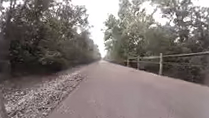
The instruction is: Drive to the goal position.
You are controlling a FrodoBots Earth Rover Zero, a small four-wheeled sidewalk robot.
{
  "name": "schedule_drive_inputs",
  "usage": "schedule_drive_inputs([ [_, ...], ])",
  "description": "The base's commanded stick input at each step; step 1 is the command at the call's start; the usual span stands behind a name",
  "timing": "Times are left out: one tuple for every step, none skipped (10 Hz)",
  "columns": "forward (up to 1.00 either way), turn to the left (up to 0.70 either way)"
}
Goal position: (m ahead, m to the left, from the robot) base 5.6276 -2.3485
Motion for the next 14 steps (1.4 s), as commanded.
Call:
schedule_drive_inputs([
  [0.70,0.00],
  [0.70,0.00],
  [0.70,0.00],
  [0.70,0.00],
  [0.70,0.00],
  [0.70,0.00],
  [0.70,0.00],
  [0.70,0.00],
  [0.70,0.00],
  [0.70,0.00],
  [0.70,0.00],
  [0.70,0.00],
  [0.70,0.00],
  [0.70,0.00],
])
